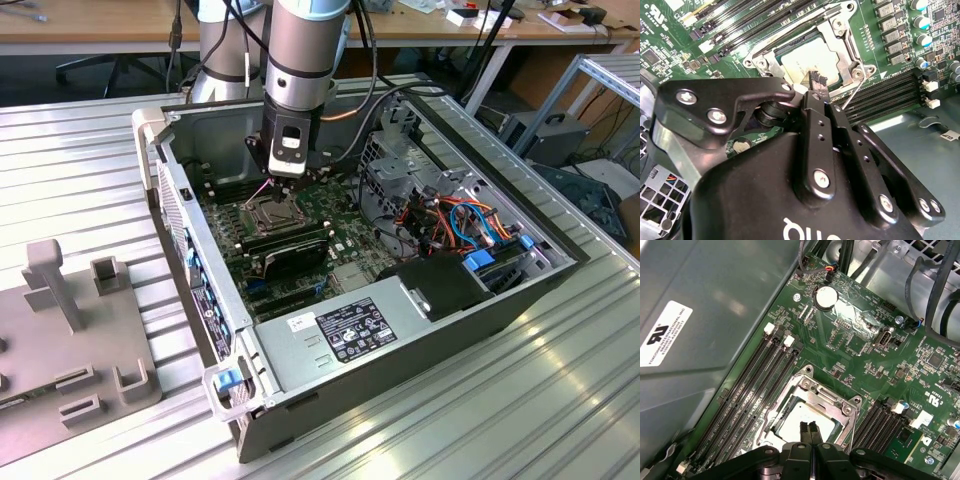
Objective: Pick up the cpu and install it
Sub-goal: 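Install the first cpu locking lever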
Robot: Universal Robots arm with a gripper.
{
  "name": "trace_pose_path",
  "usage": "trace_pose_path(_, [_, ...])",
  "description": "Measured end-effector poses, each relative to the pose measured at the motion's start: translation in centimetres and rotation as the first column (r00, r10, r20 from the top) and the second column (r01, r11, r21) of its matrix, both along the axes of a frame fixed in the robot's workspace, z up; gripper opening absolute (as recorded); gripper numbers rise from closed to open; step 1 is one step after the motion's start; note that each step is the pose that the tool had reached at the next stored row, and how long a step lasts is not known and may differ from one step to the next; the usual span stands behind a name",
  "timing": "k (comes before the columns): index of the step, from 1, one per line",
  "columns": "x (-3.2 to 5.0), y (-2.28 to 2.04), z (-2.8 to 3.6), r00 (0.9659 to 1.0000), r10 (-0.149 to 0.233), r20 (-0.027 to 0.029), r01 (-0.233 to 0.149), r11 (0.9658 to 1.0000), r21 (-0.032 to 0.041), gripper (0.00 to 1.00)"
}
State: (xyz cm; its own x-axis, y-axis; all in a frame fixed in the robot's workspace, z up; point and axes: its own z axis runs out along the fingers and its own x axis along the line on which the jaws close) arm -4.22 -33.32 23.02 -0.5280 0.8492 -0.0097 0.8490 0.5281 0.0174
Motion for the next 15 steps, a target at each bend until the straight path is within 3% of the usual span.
trace_pose_path(11, [0.0, 0.0, 0.0, 0.9975, 0.07, -0.0001, -0.07, 0.9975, 0.0, 0.11])
trace_pose_path(14, [0.0, 0.0, 0.0, 0.9949, 0.101, 0.0, -0.101, 0.9949, 0.0, 0.11])
trace_pose_path(15, [0.0, 0.0, 0.0, 0.9925, 0.122, 0.0, -0.122, 0.9925, 0.0, 0.11])
